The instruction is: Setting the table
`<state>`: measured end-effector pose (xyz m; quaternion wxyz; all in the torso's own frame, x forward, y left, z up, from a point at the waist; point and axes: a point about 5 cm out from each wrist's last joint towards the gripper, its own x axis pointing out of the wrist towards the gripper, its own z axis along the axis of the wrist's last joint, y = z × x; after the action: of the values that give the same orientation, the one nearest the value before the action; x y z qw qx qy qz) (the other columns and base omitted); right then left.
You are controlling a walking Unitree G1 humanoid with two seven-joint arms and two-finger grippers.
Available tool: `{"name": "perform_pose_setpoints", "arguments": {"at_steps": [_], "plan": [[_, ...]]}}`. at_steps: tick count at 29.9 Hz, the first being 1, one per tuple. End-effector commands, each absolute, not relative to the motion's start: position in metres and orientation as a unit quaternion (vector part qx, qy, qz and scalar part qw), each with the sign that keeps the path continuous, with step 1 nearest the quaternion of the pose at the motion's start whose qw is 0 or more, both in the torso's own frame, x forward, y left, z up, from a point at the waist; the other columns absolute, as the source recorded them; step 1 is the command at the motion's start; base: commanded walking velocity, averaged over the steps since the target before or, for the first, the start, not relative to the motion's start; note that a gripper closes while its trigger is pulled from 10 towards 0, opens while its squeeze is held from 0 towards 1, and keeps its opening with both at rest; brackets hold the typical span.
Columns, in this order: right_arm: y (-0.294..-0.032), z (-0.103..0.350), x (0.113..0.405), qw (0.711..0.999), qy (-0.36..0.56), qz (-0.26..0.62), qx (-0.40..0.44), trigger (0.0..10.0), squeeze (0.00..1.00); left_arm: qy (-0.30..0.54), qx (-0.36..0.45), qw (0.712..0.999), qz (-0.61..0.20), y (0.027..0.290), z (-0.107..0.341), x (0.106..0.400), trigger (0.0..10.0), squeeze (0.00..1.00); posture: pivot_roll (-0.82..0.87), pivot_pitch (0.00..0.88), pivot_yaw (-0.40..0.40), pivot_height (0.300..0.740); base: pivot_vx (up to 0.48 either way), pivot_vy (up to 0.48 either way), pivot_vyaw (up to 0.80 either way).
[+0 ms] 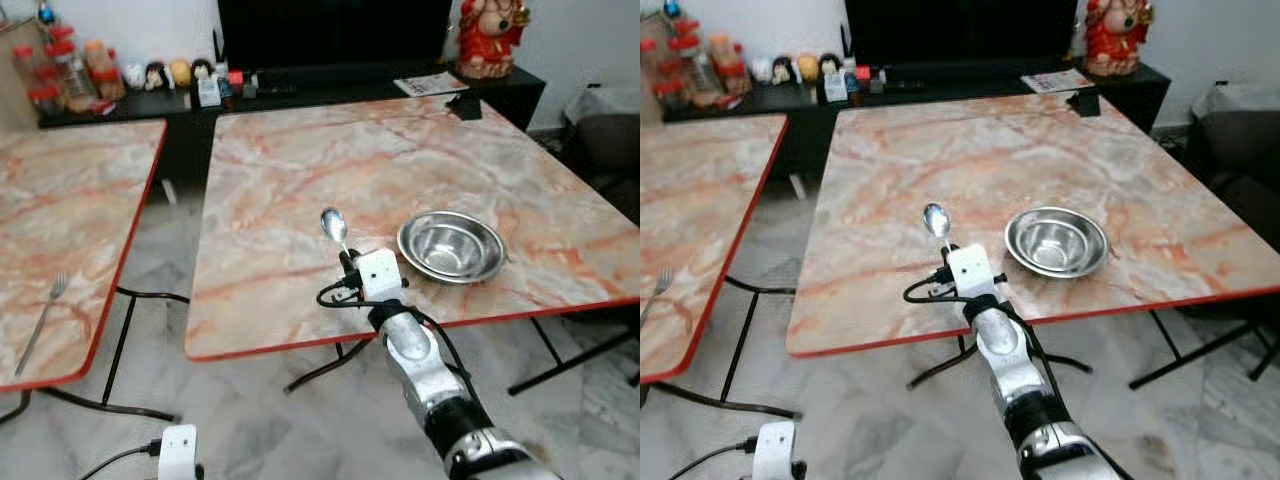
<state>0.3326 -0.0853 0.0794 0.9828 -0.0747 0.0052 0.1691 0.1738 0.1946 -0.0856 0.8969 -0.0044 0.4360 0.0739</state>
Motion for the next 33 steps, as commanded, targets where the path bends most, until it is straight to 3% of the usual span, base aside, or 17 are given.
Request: {"name": "perform_pose_setpoints", "arguments": {"at_steps": [1, 17, 33], "plan": [[-0.086, 0.087, 0.336, 0.984, -0.010, 0.165, -0.067, 10.0, 0.00, 0.438, -0.002, 0.896, 0.076, 0.196, -0.086, 0.173, 10.0, 0.00, -0.04, 0.000, 0.016, 0.740, 0.356, 0.000, 0.00], [-0.085, 0.090, 0.336, 0.984, -0.017, 0.167, -0.052, 10.0, 0.00, 0.427, 0.005, 0.901, 0.076, 0.197, -0.083, 0.177, 10.0, 0.00, -0.04, 0.000, 0.020, 0.740, 0.062, 0.000, 0.00], [-0.089, 0.123, 0.348, 0.984, -0.076, 0.151, -0.054, 10.0, 0.00, 0.426, 0.011, 0.901, 0.079, 0.199, -0.083, 0.176, 10.0, 0.00, -0.04, 0.000, 0.023, 0.740, 0.238, -0.308, 0.00]]}}
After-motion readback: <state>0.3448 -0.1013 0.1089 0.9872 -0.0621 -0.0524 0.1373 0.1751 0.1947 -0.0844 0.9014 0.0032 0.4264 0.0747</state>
